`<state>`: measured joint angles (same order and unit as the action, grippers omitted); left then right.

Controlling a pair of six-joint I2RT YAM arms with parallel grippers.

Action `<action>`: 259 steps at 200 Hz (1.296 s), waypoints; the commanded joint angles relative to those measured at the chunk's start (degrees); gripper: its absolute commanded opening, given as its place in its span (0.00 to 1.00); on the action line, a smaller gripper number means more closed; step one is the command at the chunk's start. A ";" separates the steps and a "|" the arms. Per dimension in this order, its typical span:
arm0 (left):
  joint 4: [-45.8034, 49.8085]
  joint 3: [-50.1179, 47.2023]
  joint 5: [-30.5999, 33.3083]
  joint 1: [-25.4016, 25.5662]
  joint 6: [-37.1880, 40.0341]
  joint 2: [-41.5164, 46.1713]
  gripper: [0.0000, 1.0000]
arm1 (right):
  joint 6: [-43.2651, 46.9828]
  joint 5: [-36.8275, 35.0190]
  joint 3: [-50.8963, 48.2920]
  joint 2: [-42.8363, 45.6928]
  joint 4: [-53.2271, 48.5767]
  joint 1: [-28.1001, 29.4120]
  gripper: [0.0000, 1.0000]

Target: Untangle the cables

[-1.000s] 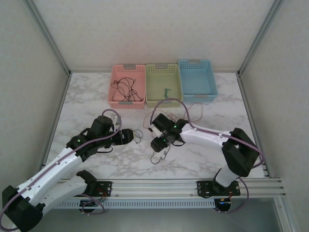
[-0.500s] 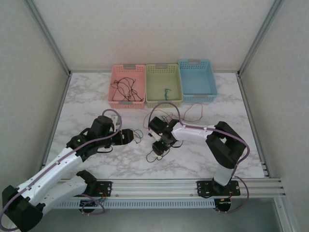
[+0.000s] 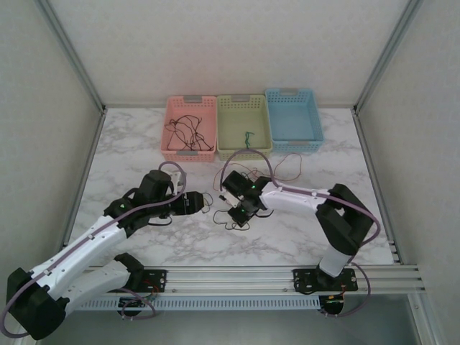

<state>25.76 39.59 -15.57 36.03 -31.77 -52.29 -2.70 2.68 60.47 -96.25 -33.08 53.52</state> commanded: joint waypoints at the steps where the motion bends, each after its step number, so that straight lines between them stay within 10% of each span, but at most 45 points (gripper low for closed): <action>1: -3.77 -0.66 -4.74 1.12 -0.01 -0.48 0.72 | 1.37 5.40 -2.10 5.20 2.83 0.44 0.01; 170: -6.16 -0.57 -6.11 8.17 -0.66 -2.29 0.69 | -0.17 24.10 -8.88 16.27 15.24 -2.54 0.00; 205: -5.80 1.03 -5.05 8.27 0.19 -3.75 0.22 | -0.27 24.87 -8.78 16.04 14.89 -2.92 0.00; 259: -4.24 2.20 2.87 8.27 -0.93 -3.29 0.00 | -3.41 22.75 -10.08 17.31 16.38 -5.41 0.00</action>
<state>19.75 40.66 -19.38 43.86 -31.77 -57.12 -3.25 25.65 51.64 -81.19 -18.74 50.09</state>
